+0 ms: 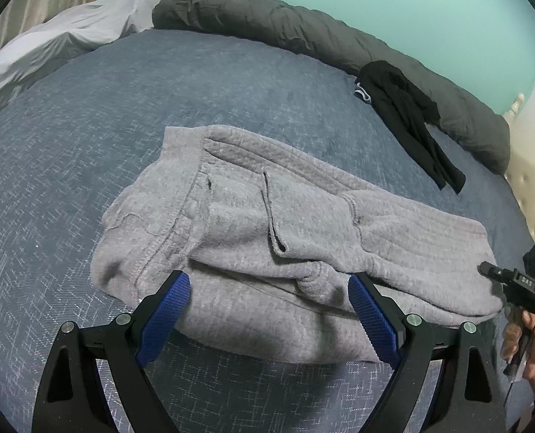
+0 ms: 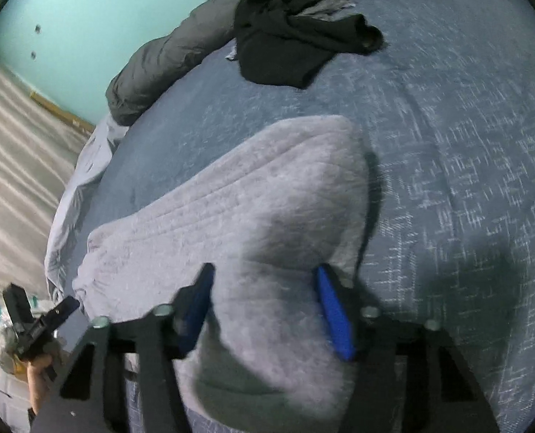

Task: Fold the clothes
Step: 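Grasp the folded leg edge with the right gripper and tuck it, then open the right gripper and lift it off the sweatpants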

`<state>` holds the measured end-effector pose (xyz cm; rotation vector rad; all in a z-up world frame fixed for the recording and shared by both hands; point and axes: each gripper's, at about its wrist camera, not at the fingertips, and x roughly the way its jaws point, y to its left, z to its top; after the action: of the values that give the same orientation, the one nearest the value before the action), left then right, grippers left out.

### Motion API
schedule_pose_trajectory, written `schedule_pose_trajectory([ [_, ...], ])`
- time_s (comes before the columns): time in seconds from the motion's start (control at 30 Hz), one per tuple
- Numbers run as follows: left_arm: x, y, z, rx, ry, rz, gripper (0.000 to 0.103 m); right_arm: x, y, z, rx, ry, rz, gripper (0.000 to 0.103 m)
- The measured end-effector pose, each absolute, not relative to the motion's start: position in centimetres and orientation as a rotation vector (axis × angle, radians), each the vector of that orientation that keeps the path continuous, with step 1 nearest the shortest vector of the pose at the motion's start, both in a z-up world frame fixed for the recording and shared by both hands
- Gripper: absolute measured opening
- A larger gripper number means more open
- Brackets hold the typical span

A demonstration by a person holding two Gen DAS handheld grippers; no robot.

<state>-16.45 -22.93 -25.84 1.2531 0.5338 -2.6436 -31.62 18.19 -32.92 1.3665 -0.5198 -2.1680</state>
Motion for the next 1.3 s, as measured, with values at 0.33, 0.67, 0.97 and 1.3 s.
schedule_pose_trajectory([
  [0.33, -16.8, -22.1, -25.1, 1.243, 0.509, -2.654, 0.092, -30.4, 17.7, -28.5, 1.226, -0.412, -2.298, 0.013],
  [0.67, -17.2, -19.8, -23.9, 1.240, 0.462, -2.693, 0.092, -30.7, 24.9, -21.9, 1.162, -0.397, -2.437, 0.012],
  [0.97, -17.7, -16.8, -23.2, 1.263, 0.428, -2.741, 0.092, -29.8, 38.6, -20.2, 1.214, -0.432, -2.638, 0.012],
  [1.3, -19.2, -12.7, -23.5, 1.322, 0.372, -2.788, 0.092, -31.0, 44.2, -26.6, 1.306, -0.498, -2.656, 0.020],
])
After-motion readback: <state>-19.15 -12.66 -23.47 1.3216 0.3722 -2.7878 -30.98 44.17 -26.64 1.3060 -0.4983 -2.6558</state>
